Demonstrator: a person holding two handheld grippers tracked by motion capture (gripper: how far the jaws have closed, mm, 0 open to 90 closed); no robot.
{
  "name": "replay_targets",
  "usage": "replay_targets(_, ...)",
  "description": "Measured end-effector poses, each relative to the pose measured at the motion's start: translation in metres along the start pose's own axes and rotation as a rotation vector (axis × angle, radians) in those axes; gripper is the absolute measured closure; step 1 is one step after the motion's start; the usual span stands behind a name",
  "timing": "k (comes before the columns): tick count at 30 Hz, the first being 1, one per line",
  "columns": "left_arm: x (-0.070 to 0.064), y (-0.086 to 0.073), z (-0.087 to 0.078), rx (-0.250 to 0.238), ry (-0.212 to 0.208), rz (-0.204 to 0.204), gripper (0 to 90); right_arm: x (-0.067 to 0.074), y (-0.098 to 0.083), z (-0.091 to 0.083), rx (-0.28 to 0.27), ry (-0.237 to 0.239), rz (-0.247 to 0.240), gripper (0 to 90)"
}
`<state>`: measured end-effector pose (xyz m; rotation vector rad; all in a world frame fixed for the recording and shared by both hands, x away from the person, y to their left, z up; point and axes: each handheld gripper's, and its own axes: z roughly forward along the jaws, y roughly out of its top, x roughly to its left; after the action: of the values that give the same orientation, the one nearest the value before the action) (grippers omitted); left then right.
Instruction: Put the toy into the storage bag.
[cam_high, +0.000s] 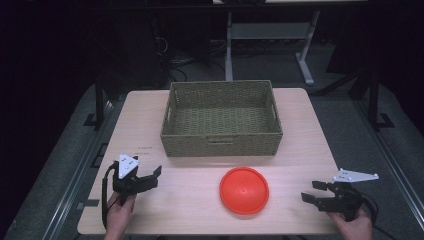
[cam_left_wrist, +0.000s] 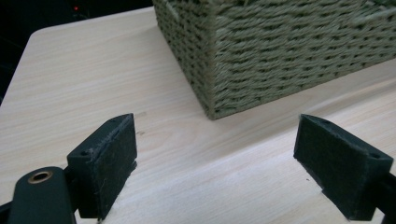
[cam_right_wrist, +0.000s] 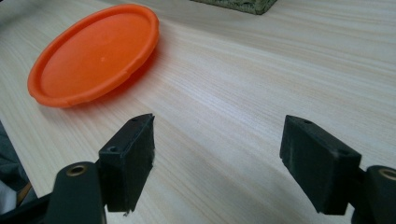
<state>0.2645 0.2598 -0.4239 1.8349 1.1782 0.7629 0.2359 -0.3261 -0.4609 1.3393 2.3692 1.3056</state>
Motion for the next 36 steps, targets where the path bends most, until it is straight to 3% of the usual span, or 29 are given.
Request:
replay_targets(5,-0.003,0.0,0.001,0.0,-0.013,0.026,12.8,-0.004,-0.001,0.0,-0.014,0.008,0.026,25.5)
replay_targets(12,-0.002,0.0,0.002,0.008,-0.025,0.026,12.7,-0.003,0.006,0.004,0.001,-0.001,0.006,24.0)
replay_targets(20,-0.004,0.0,0.003,0.008,-0.025,0.034,12.8,0.009,0.019,0.008,-0.016,0.027,-0.003,18.0)
replay_targets(36,-0.001,0.0,0.003,0.008,-0.012,0.041,12.7,0.03,0.05,0.035,0.071,0.112,-0.059,16.5)
